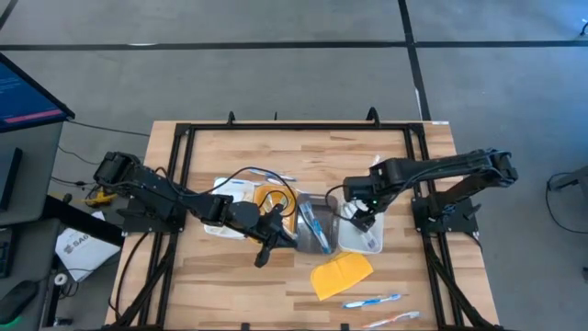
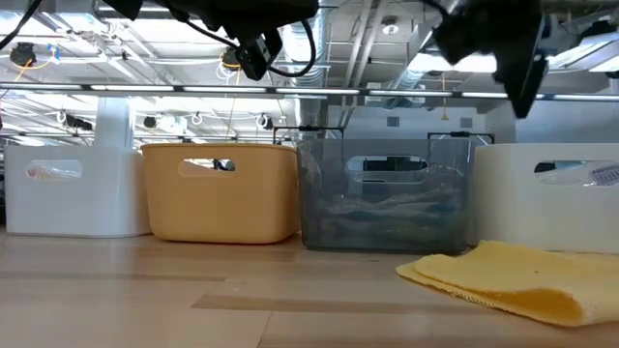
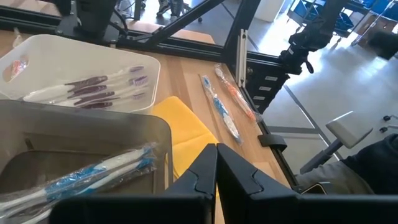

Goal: Pick & Place Toothbrushes
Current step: Put the orange toothbrush into the left white bin

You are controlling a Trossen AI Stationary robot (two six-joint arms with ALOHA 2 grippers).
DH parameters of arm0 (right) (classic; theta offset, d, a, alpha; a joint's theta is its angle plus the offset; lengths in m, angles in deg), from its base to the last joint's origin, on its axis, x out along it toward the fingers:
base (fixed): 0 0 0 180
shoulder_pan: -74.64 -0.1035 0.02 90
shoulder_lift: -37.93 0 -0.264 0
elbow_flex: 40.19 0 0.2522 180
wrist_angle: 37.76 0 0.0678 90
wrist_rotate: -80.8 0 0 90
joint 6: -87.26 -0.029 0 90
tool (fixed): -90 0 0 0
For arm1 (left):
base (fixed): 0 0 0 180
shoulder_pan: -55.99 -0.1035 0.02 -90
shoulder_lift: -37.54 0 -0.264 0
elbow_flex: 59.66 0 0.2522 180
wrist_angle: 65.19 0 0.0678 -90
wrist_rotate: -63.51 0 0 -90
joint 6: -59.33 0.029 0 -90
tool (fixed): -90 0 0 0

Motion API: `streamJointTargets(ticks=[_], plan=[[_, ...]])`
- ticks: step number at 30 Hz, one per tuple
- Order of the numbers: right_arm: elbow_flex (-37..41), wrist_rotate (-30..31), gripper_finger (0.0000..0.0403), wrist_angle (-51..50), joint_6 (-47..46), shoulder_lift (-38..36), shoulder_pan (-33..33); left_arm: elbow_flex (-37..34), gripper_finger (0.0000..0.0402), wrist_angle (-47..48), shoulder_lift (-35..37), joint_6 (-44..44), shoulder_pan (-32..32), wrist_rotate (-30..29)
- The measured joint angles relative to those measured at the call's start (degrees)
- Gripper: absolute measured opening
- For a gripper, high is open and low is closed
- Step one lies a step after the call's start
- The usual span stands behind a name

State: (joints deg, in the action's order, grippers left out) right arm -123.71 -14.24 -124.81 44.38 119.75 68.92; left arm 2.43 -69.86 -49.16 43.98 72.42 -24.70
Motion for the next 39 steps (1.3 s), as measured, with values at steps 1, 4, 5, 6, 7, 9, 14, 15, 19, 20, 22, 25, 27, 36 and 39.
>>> streamJointTargets(ticks=[1,4,5,6,7,9,14,15,19,20,22,25,27,36,39], plan=[[-0.4,0.0,0.0283,-1.0,-2.0,-0.7,-0.5,0.0,0.0001,0.0,0.0,0.0,0.0,0.0],[-0.8,-0.5,0.0291,-6.0,-8.2,-3.2,-2.7,0.0,0.0001,0.1,0.0,0.0,0.0,0.0],[-0.9,-1.1,0.0291,-7.0,-9.4,-4.0,-3.8,0.0,0.0001,0.2,0.0,0.0,0.0,0.0],[-0.9,-1.3,0.0292,-8.2,-10.9,-4.8,-5.0,0.0,0.0001,0.2,0.0,0.0,0.0,0.0],[-0.9,-1.4,0.0292,-9.5,-13.1,-5.5,-6.4,0.0,0.0001,0.2,0.0,0.0,0.0,0.0],[-0.9,-1.3,0.0292,-10.3,-17.5,-7.2,-9.5,0.0,0.0001,0.2,0.0,0.0,0.0,0.0],[-0.9,0.5,0.0292,-5.9,-23.2,-9.9,-18.6,-0.3,0.0001,0.3,0.0,0.0,0.1,0.2],[-0.9,2.2,0.0292,-4.4,-23.5,-10.0,-20.5,-0.6,0.0001,0.4,0.0,0.1,0.1,0.3],[-0.9,9.4,0.0292,-1.7,-21.5,-9.8,-26.6,-0.8,0.0001,0.3,0.0,0.0,0.1,2.7],[-0.9,9.7,0.0292,-1.6,-21.8,-9.6,-27.3,-0.8,0.0001,0.3,0.0,0.0,0.1,2.8],[-0.9,10.3,0.0292,-1.2,-25.1,-8.7,-28.5,-0.8,0.0001,0.5,0.0,-0.8,0.1,2.8],[-0.9,11.8,0.0292,0.3,-25.4,-7.1,-30.1,-0.8,0.0001,0.5,0.0,-4.1,0.1,4.5],[-0.9,13.3,0.0292,3.3,-20.9,-5.1,-31.4,-0.8,0.0001,0.4,0.0,-4.8,0.1,6.5],[-1.6,11.2,0.0292,17.7,0.2,4.8,-34.6,-0.8,0.0001,0.3,0.0,-4.5,0.4,7.6],[-1.7,11.4,0.0292,17.7,-2.0,5.6,-33.9,-1.2,0.0001,0.3,0.0,-4.6,0.7,7.5]])
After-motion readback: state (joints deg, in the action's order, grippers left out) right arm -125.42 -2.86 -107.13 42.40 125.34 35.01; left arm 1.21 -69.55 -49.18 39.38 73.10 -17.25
